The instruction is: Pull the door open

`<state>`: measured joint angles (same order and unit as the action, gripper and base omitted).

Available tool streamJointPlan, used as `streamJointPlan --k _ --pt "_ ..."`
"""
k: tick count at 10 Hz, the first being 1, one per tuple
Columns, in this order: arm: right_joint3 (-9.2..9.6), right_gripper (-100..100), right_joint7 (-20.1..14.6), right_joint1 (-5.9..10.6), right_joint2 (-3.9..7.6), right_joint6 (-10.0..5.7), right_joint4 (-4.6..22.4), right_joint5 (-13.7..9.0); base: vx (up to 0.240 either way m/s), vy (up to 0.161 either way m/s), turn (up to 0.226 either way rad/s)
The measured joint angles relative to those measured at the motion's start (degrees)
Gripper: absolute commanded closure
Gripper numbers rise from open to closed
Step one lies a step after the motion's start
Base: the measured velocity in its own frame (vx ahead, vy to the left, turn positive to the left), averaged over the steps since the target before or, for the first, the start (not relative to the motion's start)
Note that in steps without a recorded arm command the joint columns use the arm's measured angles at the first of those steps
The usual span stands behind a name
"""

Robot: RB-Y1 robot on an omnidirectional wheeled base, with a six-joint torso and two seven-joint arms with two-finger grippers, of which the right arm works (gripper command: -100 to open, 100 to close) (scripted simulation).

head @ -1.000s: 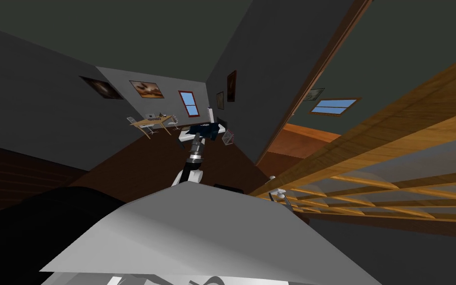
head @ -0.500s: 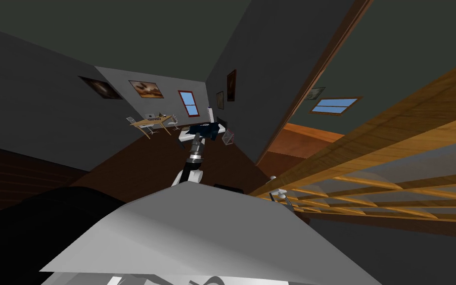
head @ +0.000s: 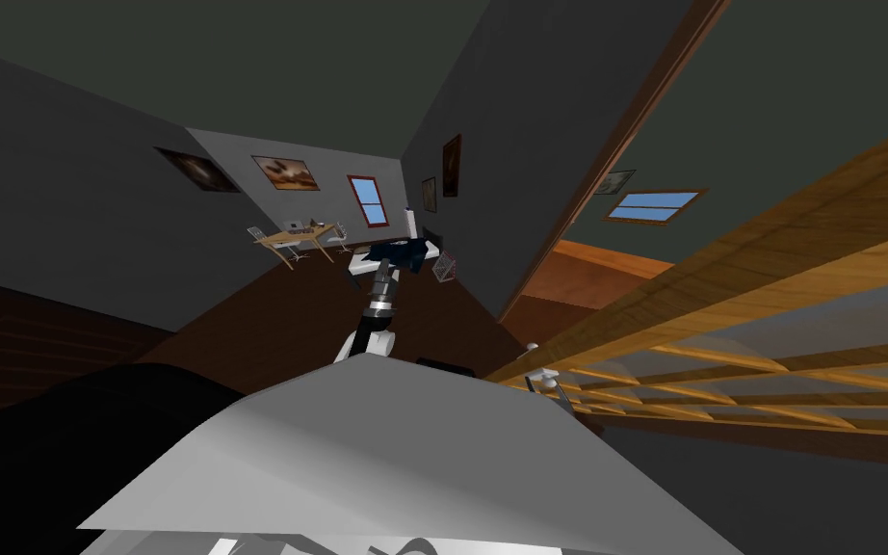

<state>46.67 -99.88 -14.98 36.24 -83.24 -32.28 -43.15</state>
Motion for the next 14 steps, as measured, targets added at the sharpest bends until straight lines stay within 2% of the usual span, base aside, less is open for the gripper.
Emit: streamJointPlan --k 1,2,3,4,5,6,7,8,10,12,14 --pt "0.27 100 -0.6 0.28 -0.5 -1.21 1.8 0.2 -0.008 -0.017 -0.034" --pt "0.55 100 -0.6 0.0 -0.61 -1.98 2.0 0.3 -0.011 -0.018 -0.023" --pt "0.79 100 -0.3 -0.46 -0.21 -2.02 1.0 0.4 -0.009 -0.015 0.003" --pt "0.96 100 -0.3 -0.55 -0.45 -2.56 1.5 0.6 0.0 0.0 0.0" --pt "1.16 100 -1.3 0.46 -1.67 -3.88 4.7 0.8 -0.013 -0.014 -0.035" --pt "1.6 100 -1.7 0.25 -1.59 -4.7 5.1 1.0 -0.025 -0.032 -0.035" --pt "1.94 100 -1.2 -0.92 -0.71 -4.65 3.0 1.2 -0.016 -0.023 -0.012" --pt "2.07 100 -0.7 -1.25 -0.76 -4.84 2.6 1.3 -0.007 -0.016 0.002" --pt "2.28 100 -1.6 -0.02 -2.24 -6.27 6.0 1.5 -0.006 -0.008 -0.009" --pt "2.67 100 -1.4 -0.67 -2.0 -6.8 5.6 1.7 -0.014 -0.014 -0.004" --pt "2.73 100 -1.3 -1.1 -1.5 -6.66 4.7 1.7 0.0 0.004 0.0"
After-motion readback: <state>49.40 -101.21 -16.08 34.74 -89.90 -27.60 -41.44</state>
